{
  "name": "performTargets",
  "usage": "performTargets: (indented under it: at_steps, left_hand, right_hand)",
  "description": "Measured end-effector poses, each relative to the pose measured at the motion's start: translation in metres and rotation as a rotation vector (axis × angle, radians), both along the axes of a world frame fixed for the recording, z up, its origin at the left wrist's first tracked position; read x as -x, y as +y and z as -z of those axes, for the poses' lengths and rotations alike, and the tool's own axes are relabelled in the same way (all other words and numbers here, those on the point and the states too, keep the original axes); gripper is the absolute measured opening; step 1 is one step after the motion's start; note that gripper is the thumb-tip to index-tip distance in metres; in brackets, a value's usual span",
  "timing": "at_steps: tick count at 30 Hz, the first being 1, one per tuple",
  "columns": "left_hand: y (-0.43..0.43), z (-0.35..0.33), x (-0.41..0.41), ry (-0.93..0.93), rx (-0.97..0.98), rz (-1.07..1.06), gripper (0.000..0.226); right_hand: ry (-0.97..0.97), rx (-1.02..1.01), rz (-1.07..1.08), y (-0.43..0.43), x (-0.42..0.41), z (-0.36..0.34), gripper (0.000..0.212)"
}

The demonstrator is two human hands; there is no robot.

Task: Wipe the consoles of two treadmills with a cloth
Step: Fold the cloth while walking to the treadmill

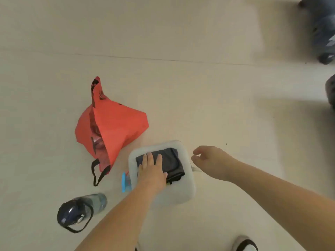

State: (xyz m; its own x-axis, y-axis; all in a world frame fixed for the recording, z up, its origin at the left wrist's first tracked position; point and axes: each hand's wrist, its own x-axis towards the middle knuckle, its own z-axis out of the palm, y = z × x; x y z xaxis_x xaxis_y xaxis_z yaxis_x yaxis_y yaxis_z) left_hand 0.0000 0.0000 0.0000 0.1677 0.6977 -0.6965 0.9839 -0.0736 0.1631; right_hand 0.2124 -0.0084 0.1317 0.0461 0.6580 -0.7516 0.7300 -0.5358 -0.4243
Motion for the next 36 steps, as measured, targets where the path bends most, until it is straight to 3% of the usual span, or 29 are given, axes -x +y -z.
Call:
performTargets:
  at_steps: [2, 4, 9, 12, 14, 17, 21, 24, 27, 32, 36]
  left_hand:
    - [0.009, 0.016, 0.003, 0.072, -0.044, 0.041, 0.093]
    - [0.015, 0.029, 0.006, 0.138, -0.124, 0.072, 0.093]
    - [0.014, 0.018, -0.004, 0.271, -0.129, 0.197, 0.037]
    - [0.009, -0.009, -0.022, 0.274, 0.037, 0.290, 0.036]
    - [0.002, -0.040, -0.043, 0.111, 0.151, 0.186, 0.029]
    - [-0.004, -0.117, -0.090, -0.271, 0.164, -0.045, 0.007]
    - [-0.003, -0.276, -0.168, -0.771, 0.172, -0.389, 0.012]
    - [-0.003, -0.403, -0.229, -1.036, 0.160, -0.428, 0.016]
    - [-0.012, -0.522, -0.295, -1.170, 0.114, -0.369, 0.018]
    - [-0.048, -0.666, -0.391, -1.230, 0.151, -0.220, 0.028]
    - [-0.060, -0.724, -0.451, -1.292, 0.141, -0.028, 0.024]
  right_hand:
    - [0.003, 0.004, -0.031, 0.002, 0.001, 0.010, 0.044]
    - [0.016, 0.012, -0.057, 0.001, -0.004, 0.012, 0.043]
    - [0.015, 0.008, -0.011, 0.005, -0.034, -0.019, 0.039]
    - [0.053, 0.009, 0.132, 0.005, -0.054, -0.051, 0.027]
    - [0.087, 0.021, 0.229, 0.001, -0.068, -0.077, 0.021]
    - [0.108, 0.044, 0.284, -0.010, -0.088, -0.125, 0.027]
    - [0.161, 0.001, 0.508, -0.027, -0.130, -0.217, 0.054]
    - [0.330, -0.009, 0.764, -0.042, -0.186, -0.302, 0.065]
    - [0.514, -0.054, 0.955, -0.057, -0.252, -0.402, 0.083]
    - [0.873, -0.218, 0.926, -0.093, -0.339, -0.555, 0.063]
    - [0.748, -0.422, 1.019, -0.111, -0.387, -0.622, 0.049]
